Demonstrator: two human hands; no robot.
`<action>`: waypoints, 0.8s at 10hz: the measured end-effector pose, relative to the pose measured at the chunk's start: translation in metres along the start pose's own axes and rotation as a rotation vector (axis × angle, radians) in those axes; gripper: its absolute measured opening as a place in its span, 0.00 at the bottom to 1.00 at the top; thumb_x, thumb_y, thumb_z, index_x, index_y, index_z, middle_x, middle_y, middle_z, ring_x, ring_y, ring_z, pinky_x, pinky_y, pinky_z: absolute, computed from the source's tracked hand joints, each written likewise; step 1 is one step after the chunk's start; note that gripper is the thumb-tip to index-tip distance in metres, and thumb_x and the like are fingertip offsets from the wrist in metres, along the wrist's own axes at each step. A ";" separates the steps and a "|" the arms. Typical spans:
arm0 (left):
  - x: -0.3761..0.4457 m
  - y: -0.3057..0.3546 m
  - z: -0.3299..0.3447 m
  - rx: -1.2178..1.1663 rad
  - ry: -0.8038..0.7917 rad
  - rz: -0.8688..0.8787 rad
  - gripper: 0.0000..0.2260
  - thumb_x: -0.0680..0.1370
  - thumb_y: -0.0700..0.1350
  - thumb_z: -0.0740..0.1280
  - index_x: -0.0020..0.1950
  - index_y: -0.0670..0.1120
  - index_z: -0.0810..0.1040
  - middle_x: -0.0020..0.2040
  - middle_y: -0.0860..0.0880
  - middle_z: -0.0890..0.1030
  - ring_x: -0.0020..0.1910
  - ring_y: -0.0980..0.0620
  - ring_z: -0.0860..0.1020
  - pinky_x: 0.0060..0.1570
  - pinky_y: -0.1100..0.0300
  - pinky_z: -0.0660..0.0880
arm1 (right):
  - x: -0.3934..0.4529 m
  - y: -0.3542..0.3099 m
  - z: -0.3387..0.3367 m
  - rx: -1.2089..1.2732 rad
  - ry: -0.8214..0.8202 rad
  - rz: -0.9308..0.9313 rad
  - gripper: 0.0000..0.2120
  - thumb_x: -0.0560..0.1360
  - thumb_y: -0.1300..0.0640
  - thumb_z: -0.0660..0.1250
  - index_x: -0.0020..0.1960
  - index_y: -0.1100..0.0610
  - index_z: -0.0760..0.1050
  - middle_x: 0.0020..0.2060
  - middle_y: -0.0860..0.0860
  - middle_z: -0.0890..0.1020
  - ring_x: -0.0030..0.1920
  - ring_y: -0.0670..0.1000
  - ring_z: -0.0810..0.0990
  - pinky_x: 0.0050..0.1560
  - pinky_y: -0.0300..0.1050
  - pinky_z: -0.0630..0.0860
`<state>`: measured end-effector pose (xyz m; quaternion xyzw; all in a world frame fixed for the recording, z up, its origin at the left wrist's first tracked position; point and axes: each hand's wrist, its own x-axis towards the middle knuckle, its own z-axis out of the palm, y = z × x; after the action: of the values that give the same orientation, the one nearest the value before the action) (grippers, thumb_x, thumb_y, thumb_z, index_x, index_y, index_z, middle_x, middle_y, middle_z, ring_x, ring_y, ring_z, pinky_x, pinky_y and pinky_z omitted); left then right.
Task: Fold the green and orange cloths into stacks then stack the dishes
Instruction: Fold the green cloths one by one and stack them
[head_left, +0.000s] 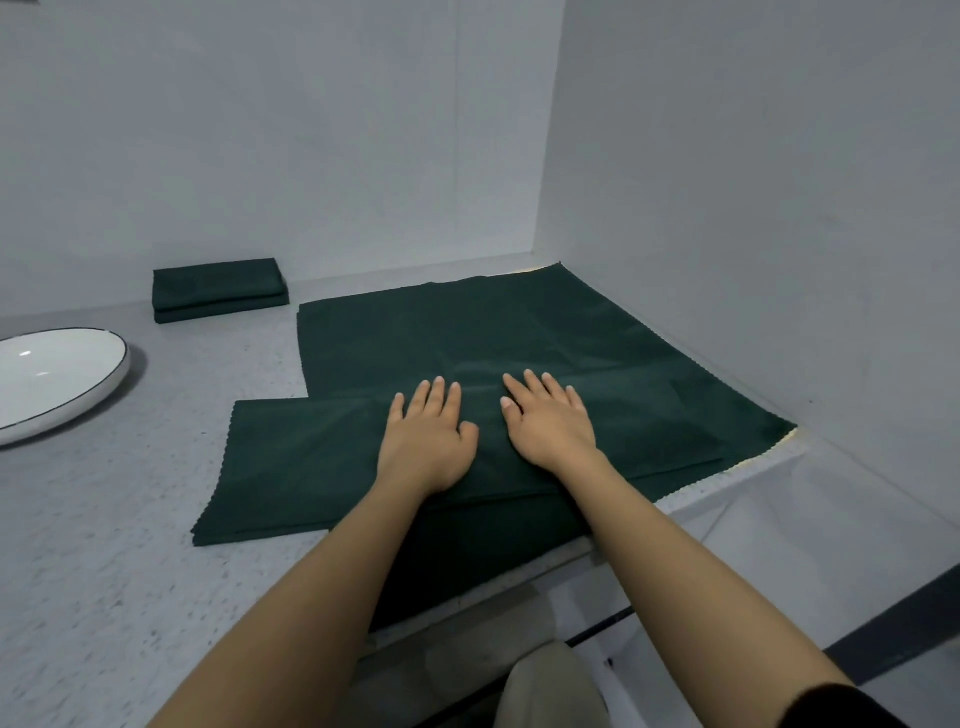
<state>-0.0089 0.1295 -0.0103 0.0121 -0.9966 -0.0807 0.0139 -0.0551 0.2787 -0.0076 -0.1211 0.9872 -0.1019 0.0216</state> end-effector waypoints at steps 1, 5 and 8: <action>0.000 0.000 0.003 -0.008 0.011 0.008 0.26 0.81 0.52 0.44 0.79 0.48 0.46 0.79 0.49 0.46 0.77 0.52 0.44 0.75 0.50 0.41 | 0.000 0.029 -0.008 -0.029 -0.011 0.146 0.26 0.81 0.43 0.40 0.77 0.47 0.45 0.77 0.47 0.47 0.77 0.51 0.43 0.75 0.51 0.41; -0.003 0.003 0.003 -0.025 0.009 0.009 0.26 0.81 0.52 0.44 0.79 0.48 0.46 0.79 0.48 0.46 0.77 0.52 0.44 0.75 0.50 0.41 | 0.002 0.087 -0.026 -0.027 0.017 0.420 0.31 0.80 0.41 0.42 0.78 0.56 0.44 0.77 0.53 0.48 0.77 0.54 0.44 0.75 0.53 0.40; -0.001 0.005 0.000 -0.019 -0.012 0.001 0.26 0.81 0.52 0.45 0.79 0.47 0.45 0.79 0.48 0.45 0.77 0.52 0.43 0.75 0.50 0.40 | -0.011 -0.013 -0.008 0.330 0.184 -0.135 0.21 0.83 0.56 0.48 0.74 0.58 0.61 0.74 0.52 0.63 0.75 0.49 0.55 0.74 0.42 0.48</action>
<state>-0.0079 0.1343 -0.0095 0.0110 -0.9958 -0.0900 0.0081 -0.0419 0.2706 0.0033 -0.1720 0.9445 -0.2741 -0.0562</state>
